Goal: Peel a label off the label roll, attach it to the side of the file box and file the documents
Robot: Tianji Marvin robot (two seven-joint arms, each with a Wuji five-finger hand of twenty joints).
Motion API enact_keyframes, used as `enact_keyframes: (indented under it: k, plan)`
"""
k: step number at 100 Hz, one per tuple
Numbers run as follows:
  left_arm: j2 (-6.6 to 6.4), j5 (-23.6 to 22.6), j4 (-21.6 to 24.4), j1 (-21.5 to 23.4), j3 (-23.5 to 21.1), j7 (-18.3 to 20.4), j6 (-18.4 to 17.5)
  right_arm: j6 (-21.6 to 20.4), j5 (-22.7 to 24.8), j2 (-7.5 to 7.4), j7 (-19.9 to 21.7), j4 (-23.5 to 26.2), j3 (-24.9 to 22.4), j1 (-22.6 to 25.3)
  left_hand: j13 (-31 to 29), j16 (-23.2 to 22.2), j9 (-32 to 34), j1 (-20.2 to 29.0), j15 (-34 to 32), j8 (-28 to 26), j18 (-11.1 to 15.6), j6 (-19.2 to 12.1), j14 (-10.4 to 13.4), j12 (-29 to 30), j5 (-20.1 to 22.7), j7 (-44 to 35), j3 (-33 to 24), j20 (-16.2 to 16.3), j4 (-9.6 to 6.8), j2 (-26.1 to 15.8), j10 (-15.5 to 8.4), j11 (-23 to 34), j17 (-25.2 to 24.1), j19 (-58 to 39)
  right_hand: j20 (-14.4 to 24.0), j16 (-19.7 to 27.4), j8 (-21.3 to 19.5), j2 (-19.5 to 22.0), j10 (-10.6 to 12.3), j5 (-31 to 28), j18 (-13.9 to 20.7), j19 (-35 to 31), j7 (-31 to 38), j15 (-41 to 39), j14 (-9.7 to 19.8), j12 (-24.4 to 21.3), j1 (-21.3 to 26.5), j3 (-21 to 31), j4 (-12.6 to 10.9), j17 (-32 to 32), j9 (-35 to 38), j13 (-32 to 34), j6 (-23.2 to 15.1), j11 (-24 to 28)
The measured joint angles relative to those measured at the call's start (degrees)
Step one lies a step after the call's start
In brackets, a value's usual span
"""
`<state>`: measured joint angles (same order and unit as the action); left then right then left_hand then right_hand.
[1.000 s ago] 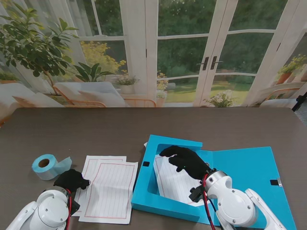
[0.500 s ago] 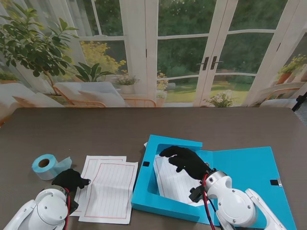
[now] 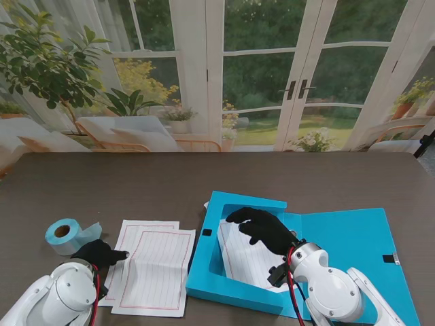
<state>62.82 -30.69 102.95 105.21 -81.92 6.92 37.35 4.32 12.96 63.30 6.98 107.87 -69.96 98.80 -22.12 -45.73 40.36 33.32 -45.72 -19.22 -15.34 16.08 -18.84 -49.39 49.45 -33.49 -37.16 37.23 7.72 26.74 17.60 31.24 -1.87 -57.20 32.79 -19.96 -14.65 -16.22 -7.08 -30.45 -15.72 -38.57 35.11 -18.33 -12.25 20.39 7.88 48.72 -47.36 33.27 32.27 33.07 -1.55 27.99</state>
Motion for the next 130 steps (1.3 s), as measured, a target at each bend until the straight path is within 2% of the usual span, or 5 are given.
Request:
enact_keyframes:
  k: [26, 48, 112, 116, 130]
  plan:
    - [-0.40, 2.60, -0.66, -1.45, 0.21, 0.68, 0.36, 0.00, -0.01, 0.01, 0.00, -0.08, -0.09, 0.00, 1.97, -1.07, -1.95, 0.00, -0.88, 3.65, 0.26, 1.43, -5.07, 1.59, 5.23, 8.07, 3.47, 0.00, 0.00, -2.59, 1.79, -2.72, -1.43, 3.13, 0.98, 0.00, 0.00, 0.00, 0.00, 0.00, 0.00, 0.02, 0.00, 0.00, 0.00, 0.00, 0.00, 0.00, -0.57, -0.01, 0.00, 0.00, 0.01, 0.00]
    - [-0.48, 4.86, -0.70, -1.70, -0.32, 1.12, 0.23, 0.02, -0.02, 0.01, 0.01, -0.18, -0.01, -0.04, 3.38, -1.52, -2.43, 0.06, -0.97, 3.94, 0.28, 1.45, -5.30, 1.99, 8.81, 9.15, 3.93, 0.00, 0.00, -3.07, 3.39, -3.12, -1.49, 6.26, 1.02, 0.00, 0.00, 0.00, -0.01, 0.00, 0.00, 0.04, 0.00, 0.00, 0.00, 0.00, 0.00, 0.00, -0.57, -0.01, 0.00, 0.00, 0.03, -0.01]
    - [-0.85, 6.39, -0.55, -2.32, -0.70, 3.57, -0.51, 0.06, -0.32, 0.03, 0.03, -0.52, 0.00, -0.26, 6.22, -1.50, -3.64, 1.89, 1.56, 3.08, 2.36, -1.14, -4.60, 4.43, 11.57, 8.65, 6.22, 1.05, -0.04, -4.61, 2.57, -5.93, -2.49, 14.01, 1.07, 0.00, 0.01, 0.00, -0.03, 0.00, -0.01, 0.25, 0.01, 0.00, -0.01, 0.00, 0.00, -0.01, -0.57, -0.01, 0.00, 0.00, 0.11, -0.01]
    - [-0.92, 5.93, -0.50, -2.38, -0.56, 3.90, -0.51, 0.06, -0.36, 0.04, 0.03, -0.54, -0.01, -0.27, 6.23, -1.50, -3.71, 4.87, 1.81, 3.07, 2.36, -1.14, -4.56, 4.23, 11.61, 8.65, 8.49, 1.87, -0.10, -4.80, 2.53, -5.95, -2.47, 14.83, 1.07, 0.00, 0.01, 0.00, -0.03, 0.00, -0.01, 0.25, 0.01, 0.00, -0.01, 0.00, 0.00, -0.01, -0.57, -0.01, 0.00, 0.00, 0.12, -0.01]
    - [-1.27, 2.91, -0.30, -2.57, 0.34, 5.15, -0.23, 0.11, -0.51, 0.04, 0.09, -0.55, -0.03, -0.29, 6.23, -1.48, -3.71, 7.91, 1.91, 2.94, 2.36, -1.17, -2.99, -1.38, 11.83, 8.65, 11.50, 3.83, -0.13, -4.79, 2.47, -2.01, -2.46, 15.20, 1.08, 0.00, 0.01, 0.00, -0.03, 0.00, -0.01, 0.25, 0.01, 0.00, -0.01, 0.00, 0.00, -0.01, -0.57, -0.01, 0.00, 0.00, 0.12, -0.01]
